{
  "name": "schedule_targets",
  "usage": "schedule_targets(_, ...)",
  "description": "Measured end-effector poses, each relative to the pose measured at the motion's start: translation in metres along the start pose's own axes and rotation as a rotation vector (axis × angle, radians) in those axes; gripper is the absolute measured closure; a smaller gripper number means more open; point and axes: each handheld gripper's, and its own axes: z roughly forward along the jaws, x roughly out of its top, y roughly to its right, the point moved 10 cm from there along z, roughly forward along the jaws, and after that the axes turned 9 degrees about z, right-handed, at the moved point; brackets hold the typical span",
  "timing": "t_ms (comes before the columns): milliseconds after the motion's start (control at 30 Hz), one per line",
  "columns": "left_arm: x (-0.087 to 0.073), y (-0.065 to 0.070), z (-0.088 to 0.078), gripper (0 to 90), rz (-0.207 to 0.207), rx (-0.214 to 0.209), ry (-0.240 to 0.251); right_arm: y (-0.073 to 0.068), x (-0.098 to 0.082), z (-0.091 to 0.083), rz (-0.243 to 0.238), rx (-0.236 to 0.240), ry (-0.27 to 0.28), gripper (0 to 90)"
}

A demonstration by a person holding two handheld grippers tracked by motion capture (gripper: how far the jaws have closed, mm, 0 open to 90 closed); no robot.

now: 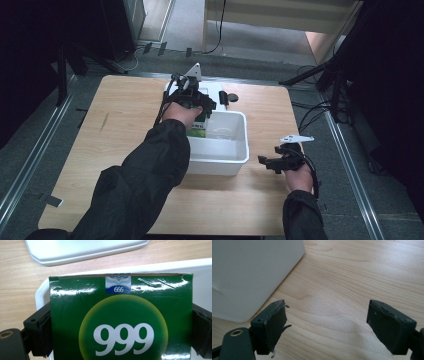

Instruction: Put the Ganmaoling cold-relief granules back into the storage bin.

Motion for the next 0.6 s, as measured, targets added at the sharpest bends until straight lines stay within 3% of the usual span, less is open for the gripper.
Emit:
schedule_targets(167,0.001,0.002,0.003,4.5,-0.022,0.004,-0.005,0.000,0.000,0.000,-0.003,0.001,0.001,16.2)
schedule_targets(600,-0.001,0.005,0.015,4.5,-0.007,0.039,-0.018,0.000,0.001,0.000,-0.004,0.006,0.006,16.2)
